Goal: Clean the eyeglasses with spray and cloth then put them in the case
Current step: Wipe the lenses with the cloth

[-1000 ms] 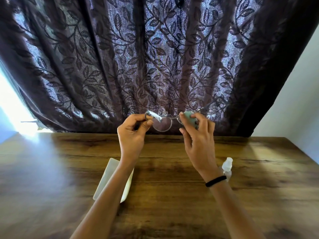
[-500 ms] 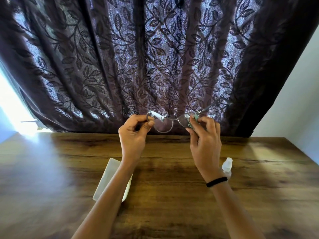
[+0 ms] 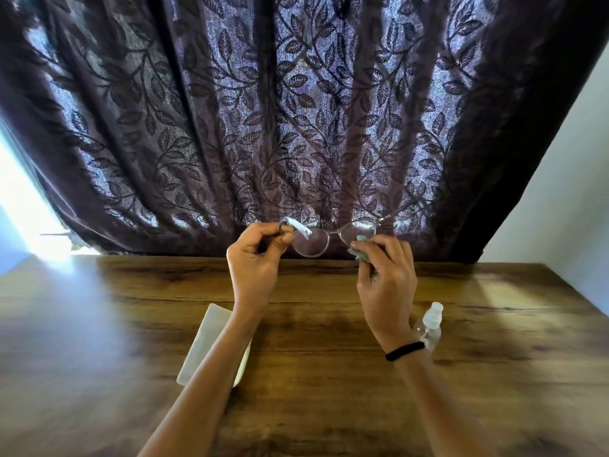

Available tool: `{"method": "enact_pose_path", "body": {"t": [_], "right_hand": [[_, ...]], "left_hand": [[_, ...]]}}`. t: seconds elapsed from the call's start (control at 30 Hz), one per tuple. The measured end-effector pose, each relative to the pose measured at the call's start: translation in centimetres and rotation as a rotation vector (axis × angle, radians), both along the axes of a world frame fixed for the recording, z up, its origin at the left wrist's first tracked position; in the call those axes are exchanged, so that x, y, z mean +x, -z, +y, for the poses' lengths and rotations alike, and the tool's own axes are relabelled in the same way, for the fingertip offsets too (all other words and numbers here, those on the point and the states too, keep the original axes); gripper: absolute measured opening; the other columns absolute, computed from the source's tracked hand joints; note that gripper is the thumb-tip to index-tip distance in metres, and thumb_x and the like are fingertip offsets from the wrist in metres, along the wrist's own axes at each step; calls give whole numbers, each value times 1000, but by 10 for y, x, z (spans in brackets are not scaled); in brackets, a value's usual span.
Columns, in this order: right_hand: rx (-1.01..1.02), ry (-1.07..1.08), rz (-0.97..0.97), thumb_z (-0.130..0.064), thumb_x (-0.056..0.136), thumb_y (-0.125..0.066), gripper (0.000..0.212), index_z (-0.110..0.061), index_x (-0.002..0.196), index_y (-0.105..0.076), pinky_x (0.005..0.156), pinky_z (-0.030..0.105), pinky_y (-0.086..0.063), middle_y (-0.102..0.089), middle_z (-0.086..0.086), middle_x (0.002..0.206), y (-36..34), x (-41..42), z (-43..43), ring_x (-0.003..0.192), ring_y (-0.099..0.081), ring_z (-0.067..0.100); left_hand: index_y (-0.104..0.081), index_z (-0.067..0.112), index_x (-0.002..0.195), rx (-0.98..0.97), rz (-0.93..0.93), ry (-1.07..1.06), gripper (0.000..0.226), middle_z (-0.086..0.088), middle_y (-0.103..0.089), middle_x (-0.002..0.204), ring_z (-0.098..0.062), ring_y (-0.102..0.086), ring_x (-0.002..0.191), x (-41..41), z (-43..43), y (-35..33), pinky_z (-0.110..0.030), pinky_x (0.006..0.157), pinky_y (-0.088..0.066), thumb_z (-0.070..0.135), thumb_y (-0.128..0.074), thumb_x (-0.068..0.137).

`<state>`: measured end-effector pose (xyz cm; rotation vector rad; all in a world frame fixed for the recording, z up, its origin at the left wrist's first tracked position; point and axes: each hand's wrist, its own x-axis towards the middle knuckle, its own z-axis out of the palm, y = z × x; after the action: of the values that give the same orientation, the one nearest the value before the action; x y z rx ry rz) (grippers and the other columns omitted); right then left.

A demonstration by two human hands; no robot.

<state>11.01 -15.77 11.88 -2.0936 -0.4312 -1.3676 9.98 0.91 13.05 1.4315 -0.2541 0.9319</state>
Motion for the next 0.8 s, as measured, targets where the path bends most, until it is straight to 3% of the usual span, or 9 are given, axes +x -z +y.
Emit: {"method": "enact_pose_path", "body": {"t": [0.3,0.4,0.53,0.67,0.8], "right_hand": [[-78,-91,69,9,70,-71,22,-7,85,-67,62,19,-43,-60,6,87,13,0,0,82,-48,14],[-68,-153,83,9,71,-70,22,-6,87,-66,66,21,-43,-59,6,88,17,-3,0,82,-53,17],[-42,-190,116,10,71,-69,24,-7,88,-65,73,21,-43,-58,6,90,32,-14,-1,86,-51,15],[-60,-205,247,10,69,-70,27,-6,89,-66,73,17,-44,-58,4,91,50,-19,-8,86,-52,13],[-28,-241,471,5,73,-71,27,-9,95,-66,78,10,-44,-58,0,97,67,-21,-16,86,-57,9]], "left_hand": [[-66,11,84,11,-4,-126,19,2,-68,80,-8,-63,78,5,4,4,-30,75,-52,-6,-66,76],[-67,21,80,-28,-5,-136,26,11,-69,75,-8,-64,77,6,6,6,-30,75,-54,-5,-68,75],[-66,26,78,-50,-1,-141,34,4,-69,77,-18,-65,78,7,7,7,-38,76,-54,-7,-69,74],[-67,17,81,-13,-6,-168,26,11,-69,76,-9,-64,77,5,8,6,-26,75,-52,-8,-68,75],[-67,9,88,30,-9,-183,19,-1,-67,80,-5,-63,77,1,9,4,-20,73,-50,-7,-68,76]]}}
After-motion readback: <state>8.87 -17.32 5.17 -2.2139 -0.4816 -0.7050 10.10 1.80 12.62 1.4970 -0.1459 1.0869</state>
